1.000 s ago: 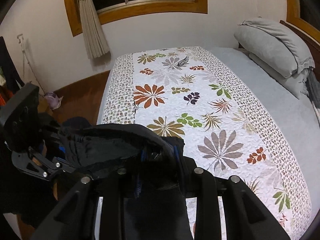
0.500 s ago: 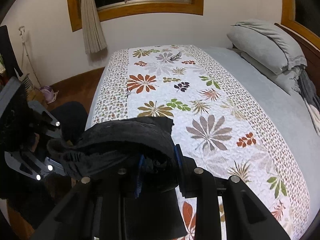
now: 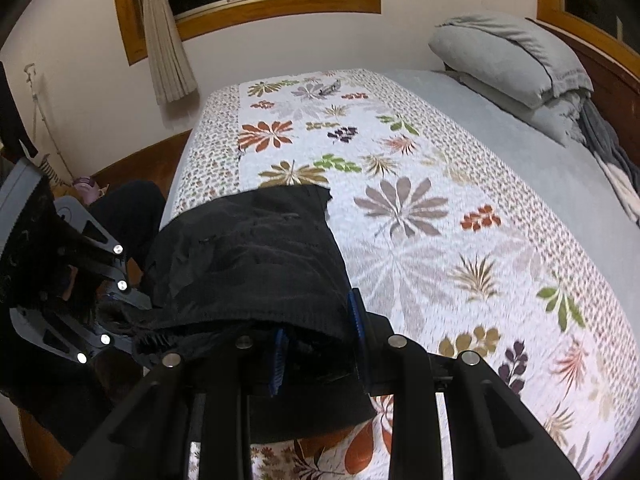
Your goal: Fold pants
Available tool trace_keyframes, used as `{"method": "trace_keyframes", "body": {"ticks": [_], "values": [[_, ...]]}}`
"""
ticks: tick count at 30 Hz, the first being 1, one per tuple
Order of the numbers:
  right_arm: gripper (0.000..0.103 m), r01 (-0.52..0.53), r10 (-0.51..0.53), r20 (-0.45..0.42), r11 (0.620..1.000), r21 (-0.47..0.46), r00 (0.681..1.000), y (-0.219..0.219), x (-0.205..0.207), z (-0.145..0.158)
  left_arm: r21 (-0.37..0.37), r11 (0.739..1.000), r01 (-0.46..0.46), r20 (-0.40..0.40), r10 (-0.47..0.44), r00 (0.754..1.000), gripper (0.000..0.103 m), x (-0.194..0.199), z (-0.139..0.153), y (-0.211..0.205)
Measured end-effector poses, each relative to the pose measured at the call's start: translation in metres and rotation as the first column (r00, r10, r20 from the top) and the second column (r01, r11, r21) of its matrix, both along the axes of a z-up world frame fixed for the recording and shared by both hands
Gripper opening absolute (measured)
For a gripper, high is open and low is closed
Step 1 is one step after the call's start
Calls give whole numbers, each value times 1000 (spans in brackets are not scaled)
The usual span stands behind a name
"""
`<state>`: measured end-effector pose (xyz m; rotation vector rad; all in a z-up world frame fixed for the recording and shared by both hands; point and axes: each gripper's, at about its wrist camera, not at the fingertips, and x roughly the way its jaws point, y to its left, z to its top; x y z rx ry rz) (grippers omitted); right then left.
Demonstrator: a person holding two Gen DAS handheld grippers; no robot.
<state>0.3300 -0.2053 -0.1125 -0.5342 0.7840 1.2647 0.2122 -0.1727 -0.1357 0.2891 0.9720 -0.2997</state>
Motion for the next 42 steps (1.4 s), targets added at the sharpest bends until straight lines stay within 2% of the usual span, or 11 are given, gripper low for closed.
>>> {"method": "trace_keyframes", "body": {"ticks": [17, 27, 29, 31, 34, 36, 42], "values": [[29, 36, -38, -41, 999, -39, 998, -38, 3, -57, 136, 986, 93, -98, -80, 992, 19, 8, -47, -37], [29, 84, -87, -66, 995, -44, 994, -53, 5, -86, 172, 978, 120, -137, -96, 986, 25, 10, -67, -46], [29, 106, -108, -69, 994, -38, 992, -55, 4, -88, 157, 981, 117, -143, -95, 985, 29, 9, -67, -45], [29, 124, -126, -71, 992, -38, 989, -56, 3, -88, 129, 985, 118, -153, -98, 983, 40, 8, -66, -44], [33, 153, -156, -65, 987, -48, 986, -58, 1, -87, 100, 988, 117, -152, -101, 983, 46, 8, -66, -42], [34, 179, -183, -56, 981, -69, 981, -59, -2, -85, 67, 991, 120, -153, -109, 982, 54, 5, -63, -40], [37, 257, -262, -46, 962, -96, 964, -70, -12, -77, 20, 993, 116, -138, -112, 984, 57, -7, -54, -30]]}}
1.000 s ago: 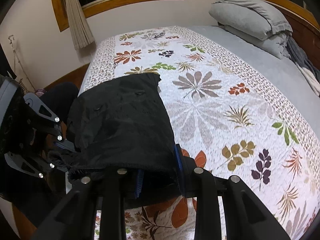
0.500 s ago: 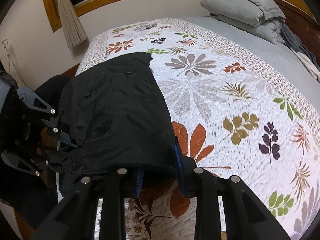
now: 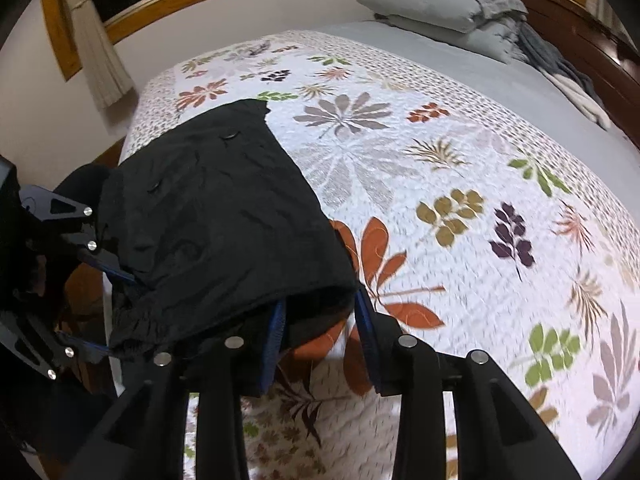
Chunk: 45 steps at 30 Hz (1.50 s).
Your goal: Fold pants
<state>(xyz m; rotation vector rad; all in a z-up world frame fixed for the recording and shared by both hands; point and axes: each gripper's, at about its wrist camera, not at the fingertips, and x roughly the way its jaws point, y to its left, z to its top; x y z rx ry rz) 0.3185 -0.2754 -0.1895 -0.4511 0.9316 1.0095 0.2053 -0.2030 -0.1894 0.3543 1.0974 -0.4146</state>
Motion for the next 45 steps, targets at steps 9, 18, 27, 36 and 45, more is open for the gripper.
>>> {"method": "trace_keyframes", "body": {"ticks": [9, 18, 27, 36, 45], "values": [[70, 290, -280, -99, 951, 105, 955, -29, -11, 31, -176, 984, -39, 115, 60, 992, 80, -23, 50, 62], [73, 333, -310, -122, 889, 314, 943, -10, -99, 34, -402, 876, -268, 100, 333, 937, 90, 3, 53, 208], [72, 403, -352, -218, 872, 277, 910, 10, -119, -22, -438, 787, -434, -127, 424, 897, 92, 38, -34, 262], [68, 451, -410, -195, 850, 272, 891, -2, -118, 13, -566, 711, -418, -105, 441, 892, 92, 18, -16, 288], [68, 535, -398, -374, 735, 416, 838, 20, -53, 6, -620, 703, -348, -118, 356, 927, 92, -2, -29, 260]]}}
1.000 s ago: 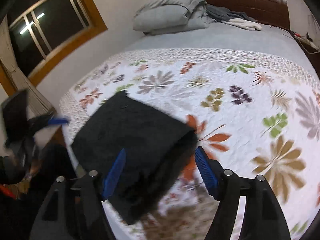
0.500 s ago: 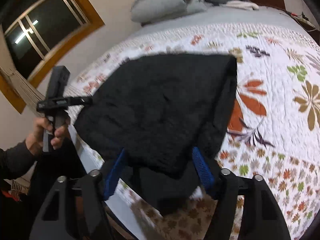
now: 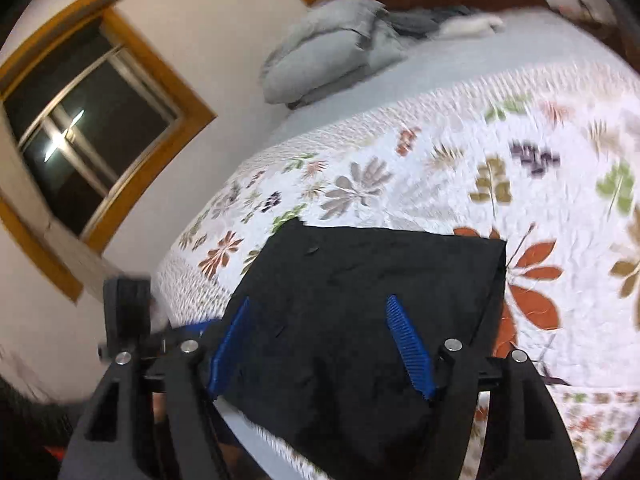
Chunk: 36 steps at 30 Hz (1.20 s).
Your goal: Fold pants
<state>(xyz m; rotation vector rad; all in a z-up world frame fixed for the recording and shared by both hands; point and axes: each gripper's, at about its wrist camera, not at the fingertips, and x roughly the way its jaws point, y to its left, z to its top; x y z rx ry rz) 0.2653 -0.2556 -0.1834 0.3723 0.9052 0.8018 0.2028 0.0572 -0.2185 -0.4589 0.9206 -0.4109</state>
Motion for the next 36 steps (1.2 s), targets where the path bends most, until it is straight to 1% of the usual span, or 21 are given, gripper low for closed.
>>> {"method": "trace_keyframes", "body": {"ticks": [1, 2, 4, 5, 6, 7, 8, 9, 12, 14, 18, 19, 21, 22, 24, 27, 29, 30, 31, 33, 36], "values": [[61, 24, -24, -39, 1000, -7, 999, -2, 10, -15, 2, 1000, 4, -3, -4, 1000, 92, 1, -4, -2], [56, 38, -39, -69, 999, -7, 997, -3, 18, -25, 8, 1000, 10, -4, -10, 1000, 92, 1, -7, -4], [30, 62, -62, -120, 998, -4, 991, -10, 25, -49, 52, 998, 36, -10, -35, 999, 92, 3, -13, -12], [24, 75, -75, -144, 997, -2, 987, -14, 27, -61, 76, 996, 42, -10, -41, 999, 92, 4, -16, -15], [14, 82, -81, -161, 997, -2, 984, -18, 30, -69, 92, 995, 46, -11, -45, 999, 92, 4, -18, -19], [14, 93, -90, -184, 996, 11, 979, -23, 33, -72, 106, 993, 50, -13, -49, 999, 92, 4, -18, -21], [15, 104, -95, -208, 994, 34, 973, -28, 34, -72, 110, 993, 53, -14, -52, 999, 92, 5, -17, -21], [18, 115, -102, -222, 992, 49, 970, -33, 33, -67, 110, 992, 57, -12, -56, 998, 92, 5, -14, -19], [66, 114, -105, -150, 992, 54, 983, -31, 30, -35, 82, 996, 40, 13, -41, 999, 93, -5, -3, -8], [66, 112, -105, -116, 992, 56, 988, -24, 34, -20, 49, 999, 9, 47, -12, 999, 93, -12, 9, 3], [66, 147, -134, -140, 986, 85, 981, -16, 57, -21, -17, 1000, -7, 90, 8, 996, 94, -7, 33, 19], [66, 157, -143, -156, 984, 87, 977, -16, 61, -25, -40, 999, 0, 91, 4, 996, 94, 0, 37, 22], [61, 175, -159, -196, 982, 67, 968, -14, 74, -42, -100, 995, 14, 82, -6, 997, 94, 17, 43, 25], [59, 175, -161, -212, 983, 47, 964, -13, 77, -49, -147, 989, 24, 69, -14, 998, 94, 33, 44, 28], [58, 168, -158, -211, 985, 29, 965, -13, 77, -54, -185, 982, 32, 41, -25, 999, 94, 60, 46, 26], [64, 182, -157, -198, 977, 114, 968, -23, 61, -44, -231, 971, 58, 7, -58, 998, 94, 96, 45, 22], [67, 167, -139, -176, 973, 161, 975, -30, 38, -35, -290, 953, 91, -44, -109, 993, 94, 122, 38, 16], [67, 154, -125, -175, 974, 169, 977, -32, 25, -33, -301, 949, 95, -62, -119, 991, 94, 130, 34, 14], [69, 146, -115, -176, 973, 176, 978, -34, 16, -33, -291, 953, 88, -90, -118, 989, 94, 139, 27, 11], [69, 137, -95, -209, 971, 197, 973, -37, -8, -43, -280, 956, 88, -128, -128, 983, 94, 149, 16, 8], [67, 138, -98, -227, 976, 169, 969, -38, -19, -58, -321, 942, 95, -139, -146, 980, 94, 154, 11, 12]]}}
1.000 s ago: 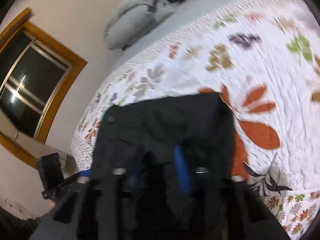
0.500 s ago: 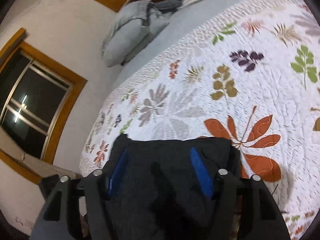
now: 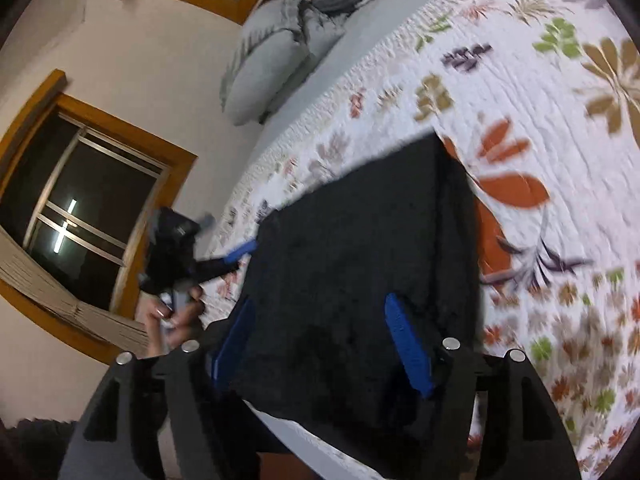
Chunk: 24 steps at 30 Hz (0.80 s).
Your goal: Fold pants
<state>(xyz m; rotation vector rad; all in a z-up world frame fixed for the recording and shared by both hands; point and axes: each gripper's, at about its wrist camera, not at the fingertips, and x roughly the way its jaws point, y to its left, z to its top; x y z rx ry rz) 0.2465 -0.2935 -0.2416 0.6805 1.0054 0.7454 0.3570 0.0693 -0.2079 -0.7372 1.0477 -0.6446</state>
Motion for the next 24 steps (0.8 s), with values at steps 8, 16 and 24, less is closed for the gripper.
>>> {"method": "trace_keyframes", "body": {"ticks": [8, 16, 24], "values": [[97, 61, -63, -99, 998, -18, 993, -38, 3, 11, -83, 996, 12, -136, -24, 990, 95, -8, -18, 61], [100, 6, 13, -358, 999, 51, 934, -35, 27, -50, -111, 982, 154, -293, -180, 939, 95, -14, -69, 59], [100, -46, 76, -382, 995, 85, 921, -19, 39, -56, -146, 978, 152, -278, -188, 942, 99, -19, -93, 48]]}}
